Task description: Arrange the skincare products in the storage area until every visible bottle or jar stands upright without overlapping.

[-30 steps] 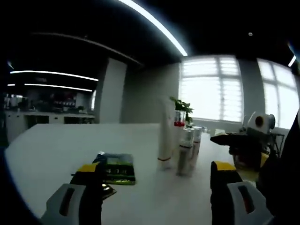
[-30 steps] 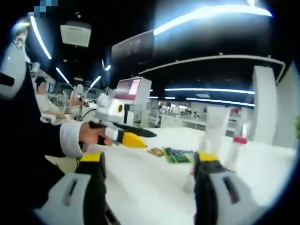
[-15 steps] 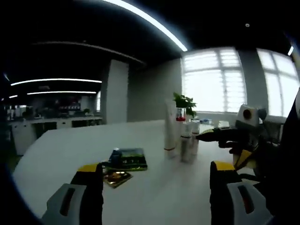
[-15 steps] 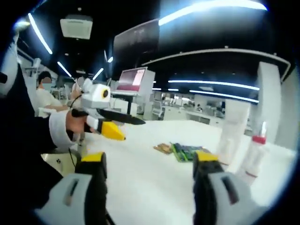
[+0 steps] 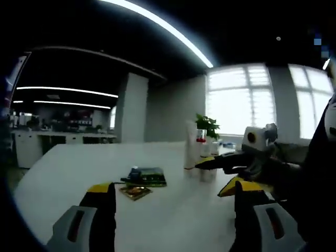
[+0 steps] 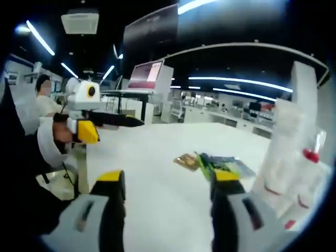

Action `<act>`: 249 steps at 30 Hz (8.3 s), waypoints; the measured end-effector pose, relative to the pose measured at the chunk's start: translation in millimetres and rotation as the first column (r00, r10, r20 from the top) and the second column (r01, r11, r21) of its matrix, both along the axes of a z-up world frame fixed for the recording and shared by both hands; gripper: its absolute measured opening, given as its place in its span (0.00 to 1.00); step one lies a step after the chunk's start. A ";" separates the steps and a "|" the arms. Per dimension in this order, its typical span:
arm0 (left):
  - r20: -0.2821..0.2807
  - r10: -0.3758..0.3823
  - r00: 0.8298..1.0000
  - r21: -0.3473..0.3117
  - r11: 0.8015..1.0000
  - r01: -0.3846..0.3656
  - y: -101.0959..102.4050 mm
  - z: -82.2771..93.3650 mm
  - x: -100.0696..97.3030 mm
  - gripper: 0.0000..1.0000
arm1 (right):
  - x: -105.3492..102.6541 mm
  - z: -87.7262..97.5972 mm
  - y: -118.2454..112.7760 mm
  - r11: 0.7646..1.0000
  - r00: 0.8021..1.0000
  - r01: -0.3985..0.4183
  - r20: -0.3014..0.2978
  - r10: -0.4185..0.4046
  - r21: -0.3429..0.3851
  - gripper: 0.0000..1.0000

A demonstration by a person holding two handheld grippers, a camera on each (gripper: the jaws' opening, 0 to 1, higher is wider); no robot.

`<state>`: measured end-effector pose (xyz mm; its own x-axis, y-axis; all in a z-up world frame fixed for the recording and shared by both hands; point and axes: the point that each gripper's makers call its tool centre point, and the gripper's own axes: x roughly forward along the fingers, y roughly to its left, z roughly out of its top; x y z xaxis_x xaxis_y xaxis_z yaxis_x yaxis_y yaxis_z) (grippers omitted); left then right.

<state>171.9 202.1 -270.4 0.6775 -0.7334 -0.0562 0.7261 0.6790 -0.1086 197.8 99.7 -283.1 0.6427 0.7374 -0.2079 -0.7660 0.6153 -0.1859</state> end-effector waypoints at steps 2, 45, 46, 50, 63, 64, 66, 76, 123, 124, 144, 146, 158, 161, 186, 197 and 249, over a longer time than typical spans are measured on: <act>0.004 0.005 1.000 0.011 1.000 -0.005 4.0 0.8 -3.6 0.96 | 5.8 -1.8 5.2 1.000 1.000 -0.001 -0.016 0.001 0.004 0.62; 0.081 0.014 0.997 0.195 0.980 -0.029 17.3 -1.8 -24.5 0.99 | 114.5 -63.1 68.0 0.989 0.953 0.077 -0.283 -0.110 -0.125 0.53; 0.076 0.012 0.997 0.187 0.982 -0.026 18.7 -1.9 -24.6 0.99 | 115.5 -61.8 68.3 0.989 0.954 0.084 -0.278 -0.114 -0.118 0.53; 0.070 0.015 0.997 0.160 0.987 -0.026 22.5 0.5 -24.5 0.99 | 120.2 -60.9 70.2 0.988 0.953 0.100 -0.275 -0.130 -0.119 0.53; 0.055 0.023 0.998 0.151 0.988 -0.031 26.8 -4.2 -23.8 0.97 | 128.5 -63.3 71.3 0.986 0.959 0.122 -0.243 -0.147 -0.113 0.44; 0.052 0.022 0.998 0.151 0.988 -0.030 26.6 -4.6 -23.8 0.97 | 128.8 -63.4 71.2 0.986 0.959 0.123 -0.242 -0.147 -0.111 0.44; 0.051 0.020 0.998 0.148 0.989 -0.027 25.8 -5.0 -24.1 0.97 | 128.5 -63.6 71.2 0.986 0.959 0.124 -0.242 -0.147 -0.107 0.43; 0.043 0.015 0.999 0.131 0.991 -0.020 24.5 -7.4 -24.7 0.96 | 123.3 -64.3 68.9 0.986 0.958 0.121 -0.246 -0.146 -0.114 0.39; 0.036 0.022 0.999 0.115 0.993 -0.026 29.1 -7.2 -24.1 0.94 | 100.6 -63.5 90.2 0.996 0.948 -0.015 -0.318 -0.015 -0.091 0.05; 0.036 0.023 0.999 0.116 0.993 -0.027 29.3 -7.2 -24.0 0.94 | 100.0 -63.5 90.5 0.995 0.949 -0.016 -0.315 -0.015 -0.096 0.05; 0.034 0.026 0.999 0.114 0.993 -0.030 31.9 -7.9 -22.7 0.94 | 109.3 -61.8 63.3 0.985 0.951 0.078 -0.285 -0.120 -0.153 0.24; 0.034 0.025 0.999 0.114 0.993 -0.029 31.5 -8.3 -22.6 0.94 | 110.9 -62.1 61.7 0.983 0.951 0.078 -0.283 -0.123 -0.166 0.25; 0.030 0.034 0.999 0.118 0.992 -0.038 33.0 -9.0 -24.1 0.93 | 123.0 -64.4 54.6 0.984 0.937 0.116 -0.315 -0.153 -0.132 0.24; 0.030 0.037 0.999 0.115 0.993 -0.040 33.7 -8.3 -24.5 0.93 | 125.6 -64.1 60.7 0.987 0.935 0.110 -0.324 -0.142 -0.115 0.24; 0.034 0.058 0.998 0.109 0.992 -0.061 42.6 -5.2 -24.1 0.93 | 130.9 -64.3 107.0 0.989 0.942 0.025 -0.328 -0.071 -0.143 0.15; 0.037 0.073 0.997 0.112 0.991 -0.077 50.4 -4.8 -22.5 0.93 | 142.1 -65.2 124.1 0.990 0.937 0.020 -0.343 -0.068 -0.142 0.10; 0.025 0.100 0.995 0.082 0.992 -0.101 61.7 -7.3 -18.0 0.94 | 156.5 -73.1 217.5 0.987 0.958 -0.106 -0.277 0.069 -0.122 0.39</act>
<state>153.9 263.8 -277.7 0.7491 -0.6550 -0.0988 0.6552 0.7546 -0.0347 354.3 317.2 -356.2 0.4827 0.7416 -0.4659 -0.8486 0.5275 -0.0396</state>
